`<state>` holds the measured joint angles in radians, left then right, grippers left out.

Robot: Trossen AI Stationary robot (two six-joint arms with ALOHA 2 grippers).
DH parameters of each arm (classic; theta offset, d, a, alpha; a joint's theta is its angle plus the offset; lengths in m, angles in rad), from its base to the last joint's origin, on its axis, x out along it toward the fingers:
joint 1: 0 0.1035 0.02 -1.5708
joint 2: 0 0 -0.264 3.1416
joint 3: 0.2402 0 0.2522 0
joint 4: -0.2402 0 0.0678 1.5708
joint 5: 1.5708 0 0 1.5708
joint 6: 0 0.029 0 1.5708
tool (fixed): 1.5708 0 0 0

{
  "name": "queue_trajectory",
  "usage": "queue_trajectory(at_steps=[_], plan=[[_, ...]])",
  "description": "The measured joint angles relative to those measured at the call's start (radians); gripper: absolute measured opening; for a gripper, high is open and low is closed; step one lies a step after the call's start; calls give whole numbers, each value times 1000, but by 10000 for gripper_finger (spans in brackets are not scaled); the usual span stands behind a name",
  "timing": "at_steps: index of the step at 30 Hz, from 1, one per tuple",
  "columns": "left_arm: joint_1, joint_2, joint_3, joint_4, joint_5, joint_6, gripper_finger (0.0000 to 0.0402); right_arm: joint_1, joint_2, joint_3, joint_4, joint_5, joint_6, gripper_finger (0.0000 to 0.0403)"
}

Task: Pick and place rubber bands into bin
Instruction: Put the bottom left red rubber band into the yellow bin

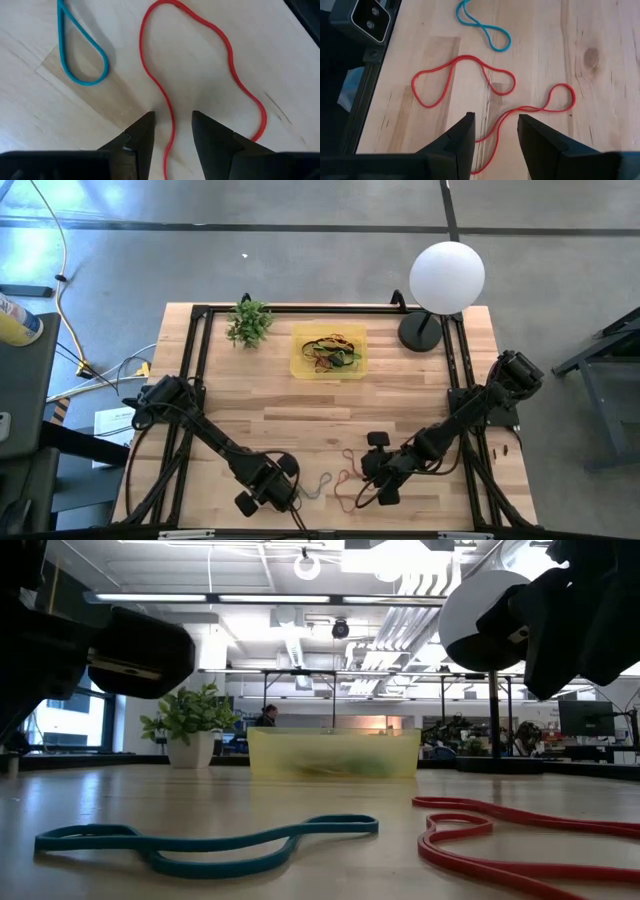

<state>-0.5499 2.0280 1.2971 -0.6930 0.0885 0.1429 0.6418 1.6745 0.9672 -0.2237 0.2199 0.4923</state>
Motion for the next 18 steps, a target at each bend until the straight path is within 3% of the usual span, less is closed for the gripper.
queue_trajectory(at_steps=[7,15,18], plan=[[0,5,0,1,-16,-17,114,0,0,0,3,9,4,138],[0,5,-2,11,-36,-25,14,0,0,0,3,13,4,138],[0,5,-2,12,-45,-28,10,0,0,0,3,13,4,138]])
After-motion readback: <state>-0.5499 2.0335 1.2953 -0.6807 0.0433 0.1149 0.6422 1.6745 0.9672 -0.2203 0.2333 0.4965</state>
